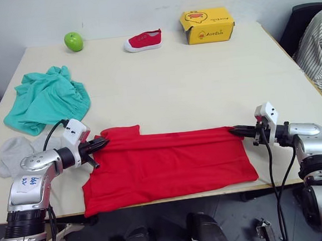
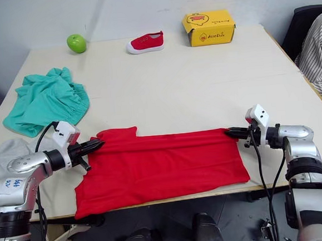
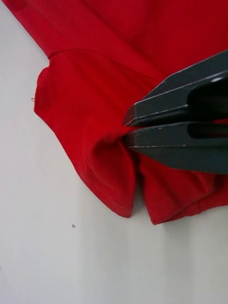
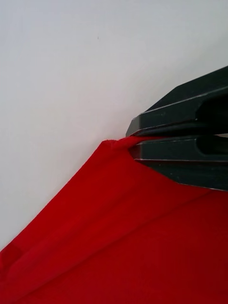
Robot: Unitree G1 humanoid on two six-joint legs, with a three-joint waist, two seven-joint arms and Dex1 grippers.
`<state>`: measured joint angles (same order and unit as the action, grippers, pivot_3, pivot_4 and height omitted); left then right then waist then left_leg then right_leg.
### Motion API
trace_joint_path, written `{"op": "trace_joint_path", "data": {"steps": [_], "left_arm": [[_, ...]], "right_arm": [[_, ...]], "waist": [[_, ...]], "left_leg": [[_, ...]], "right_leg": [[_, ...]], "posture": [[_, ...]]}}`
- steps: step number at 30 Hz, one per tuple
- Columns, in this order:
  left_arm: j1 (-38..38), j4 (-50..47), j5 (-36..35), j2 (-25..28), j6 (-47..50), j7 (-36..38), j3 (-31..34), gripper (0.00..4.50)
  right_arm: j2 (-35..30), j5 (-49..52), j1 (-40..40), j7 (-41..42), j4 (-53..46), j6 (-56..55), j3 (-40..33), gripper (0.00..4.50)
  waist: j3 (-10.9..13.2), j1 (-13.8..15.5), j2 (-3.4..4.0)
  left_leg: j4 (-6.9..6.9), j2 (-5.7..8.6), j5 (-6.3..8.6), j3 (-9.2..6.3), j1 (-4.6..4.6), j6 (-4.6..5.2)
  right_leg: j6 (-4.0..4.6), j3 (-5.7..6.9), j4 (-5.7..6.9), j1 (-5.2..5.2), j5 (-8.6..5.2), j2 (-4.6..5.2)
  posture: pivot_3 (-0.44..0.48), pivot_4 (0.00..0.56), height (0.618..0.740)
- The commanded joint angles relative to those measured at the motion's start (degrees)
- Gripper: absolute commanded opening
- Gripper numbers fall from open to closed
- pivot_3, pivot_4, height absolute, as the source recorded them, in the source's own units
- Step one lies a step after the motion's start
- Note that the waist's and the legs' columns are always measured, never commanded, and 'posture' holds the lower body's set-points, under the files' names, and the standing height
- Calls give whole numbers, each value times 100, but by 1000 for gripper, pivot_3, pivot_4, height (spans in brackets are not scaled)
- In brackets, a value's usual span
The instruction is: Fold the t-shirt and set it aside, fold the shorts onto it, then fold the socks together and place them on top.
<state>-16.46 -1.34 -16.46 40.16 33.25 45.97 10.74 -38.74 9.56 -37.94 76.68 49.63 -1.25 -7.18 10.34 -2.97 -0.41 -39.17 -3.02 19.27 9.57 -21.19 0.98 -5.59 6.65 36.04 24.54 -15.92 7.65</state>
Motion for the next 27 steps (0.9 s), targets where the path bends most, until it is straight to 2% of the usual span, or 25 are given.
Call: {"op": "trace_joint_path", "data": {"steps": [1,3,5,10,11,12,17,20,23,27], "left_arm": [[-165,27,-469,354,428,379,291,1271],[-519,333,-717,528,835,516,387,1823],[-885,677,-867,695,1155,662,363,2527],[-1916,1639,-654,796,1645,586,-127,4061],[-2055,1778,-624,766,1700,572,-206,4078],[-2252,2043,-461,653,1614,517,-419,4078],[-2880,3163,168,90,940,389,-1119,4078],[-3014,3486,412,-106,702,445,-1382,4078],[-3083,3613,493,-239,574,522,-1431,3466],[-2945,3362,450,-305,603,710,-1447,2220]], "right_arm": [[-192,92,169,73,-422,189,17,993],[-312,66,152,92,-516,125,24,1595],[-412,49,75,101,-513,129,42,2388],[-591,13,-211,164,-361,227,91,4058],[-604,12,-251,177,-335,243,102,4396],[-603,-5,-303,189,-298,240,133,4457],[-532,-122,-519,121,-46,78,287,4457],[-516,-281,-606,101,135,-78,432,4457],[-522,-384,-701,95,312,-185,535,4500],[-542,-565,-846,46,546,-190,667,4500]], "waist": [[0,0,0],[0,18,0],[0,34,0],[0,78,0],[0,85,0],[0,93,0],[1,122,-1],[0,129,-1],[0,136,0],[0,130,0]], "left_leg": [[0,-1,0,0,-1,0],[0,0,0,0,-1,0],[-3,1,0,0,0,1],[-2,20,0,4,-1,0],[-2,21,0,5,0,0],[-2,23,0,6,-1,0],[-2,26,0,40,-3,0],[-4,26,0,44,-5,0],[-7,27,-1,45,-2,0],[-7,27,0,44,-2,1]], "right_leg": [[0,0,0,1,0,-1],[0,0,0,1,0,0],[0,1,1,-1,0,1],[-1,1,-1,0,0,-2],[-1,0,-1,0,0,-4],[-1,0,-1,0,0,-4],[-1,3,-2,1,0,-10],[-1,8,-4,-1,0,-10],[-1,4,3,-1,0,-8],[-1,2,3,-1,1,-7]], "posture": [[0,150,740],[0,150,740],[0,150,740],[0,150,740],[0,150,740],[0,150,740],[0,150,740],[0,150,740],[0,150,740],[0,150,740]]}}
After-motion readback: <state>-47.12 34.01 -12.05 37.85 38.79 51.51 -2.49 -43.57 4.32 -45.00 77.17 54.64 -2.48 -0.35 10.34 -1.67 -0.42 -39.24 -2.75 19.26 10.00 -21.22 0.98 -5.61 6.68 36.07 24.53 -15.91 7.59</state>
